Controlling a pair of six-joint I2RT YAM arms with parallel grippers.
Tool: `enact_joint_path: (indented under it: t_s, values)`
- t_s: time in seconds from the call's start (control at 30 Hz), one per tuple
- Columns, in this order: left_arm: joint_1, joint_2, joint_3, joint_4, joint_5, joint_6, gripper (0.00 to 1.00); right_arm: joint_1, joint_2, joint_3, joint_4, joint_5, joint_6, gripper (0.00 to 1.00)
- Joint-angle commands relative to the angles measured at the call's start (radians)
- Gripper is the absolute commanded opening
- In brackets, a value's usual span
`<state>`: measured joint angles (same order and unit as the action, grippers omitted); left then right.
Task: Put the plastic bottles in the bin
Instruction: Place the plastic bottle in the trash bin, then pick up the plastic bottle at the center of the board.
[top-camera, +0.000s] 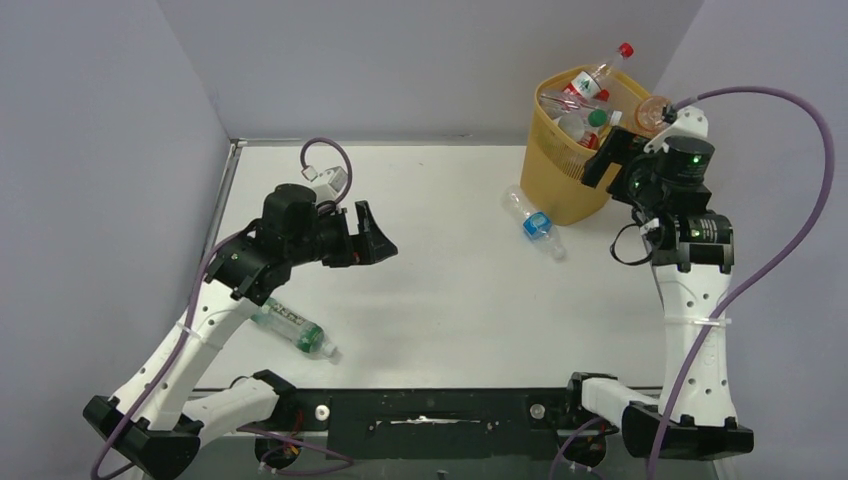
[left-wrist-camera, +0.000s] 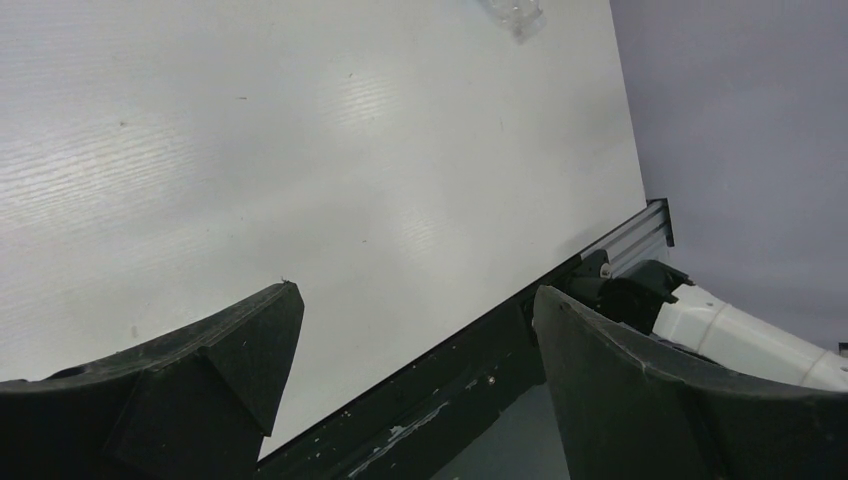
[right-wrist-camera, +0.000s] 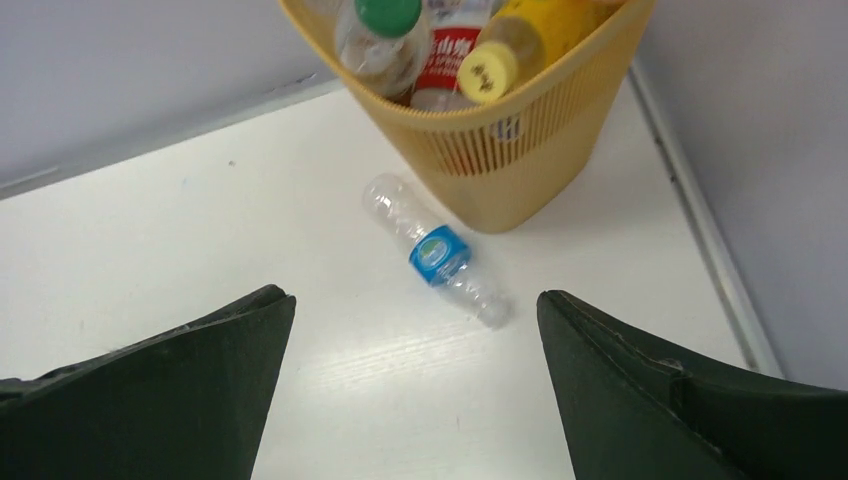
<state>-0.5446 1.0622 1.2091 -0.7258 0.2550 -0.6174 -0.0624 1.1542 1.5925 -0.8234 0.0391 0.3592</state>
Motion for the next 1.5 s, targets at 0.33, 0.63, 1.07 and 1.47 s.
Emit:
enact_joint_path:
  t_s: [0.33, 0.63, 1.07, 1.47]
  values:
    - [-0.011, -0.077, 0.006, 0.014, -0.025, -0.089, 0.88, 0.345, -0.185, -0.45, 0.074, 0.268, 0.238, 0.98]
    - [-0.015, -0.078, -0.005, 0.015, -0.016, -0.081, 0.88, 0.293, -0.13, -0.646, 0.252, 0.328, 0.219, 0.99]
    - [-0.017, -0.06, -0.037, 0.05, 0.006, -0.075, 0.88, 0.084, 0.077, -0.655, 0.468, -0.024, -0.01, 0.98]
    - [-0.021, -0.026, -0.031, 0.059, 0.009, -0.066, 0.88, 0.032, 0.287, -0.559, 0.467, -0.025, -0.134, 0.98]
